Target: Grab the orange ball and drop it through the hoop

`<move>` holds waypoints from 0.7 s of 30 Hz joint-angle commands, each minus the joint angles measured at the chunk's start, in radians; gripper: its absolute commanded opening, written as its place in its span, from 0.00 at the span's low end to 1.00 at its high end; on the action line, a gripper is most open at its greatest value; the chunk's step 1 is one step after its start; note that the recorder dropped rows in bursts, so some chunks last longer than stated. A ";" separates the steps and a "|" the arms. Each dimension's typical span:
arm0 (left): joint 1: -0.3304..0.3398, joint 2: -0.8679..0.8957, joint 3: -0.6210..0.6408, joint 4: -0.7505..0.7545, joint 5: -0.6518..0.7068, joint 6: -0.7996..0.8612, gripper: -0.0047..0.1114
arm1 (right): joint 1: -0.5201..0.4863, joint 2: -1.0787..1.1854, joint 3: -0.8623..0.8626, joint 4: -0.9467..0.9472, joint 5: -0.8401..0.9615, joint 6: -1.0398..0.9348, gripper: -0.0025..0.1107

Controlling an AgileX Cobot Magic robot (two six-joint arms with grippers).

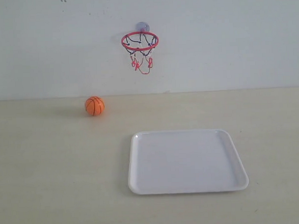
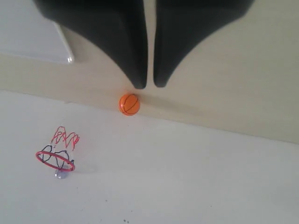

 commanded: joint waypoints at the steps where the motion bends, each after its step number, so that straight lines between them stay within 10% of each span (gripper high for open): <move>1: 0.004 -0.009 0.058 0.026 -0.058 -0.013 0.08 | -0.001 -0.005 -0.001 -0.008 -0.010 0.003 0.02; 21: 0.004 -0.009 0.196 0.063 -0.052 0.156 0.08 | -0.001 -0.005 -0.001 -0.008 -0.010 0.003 0.02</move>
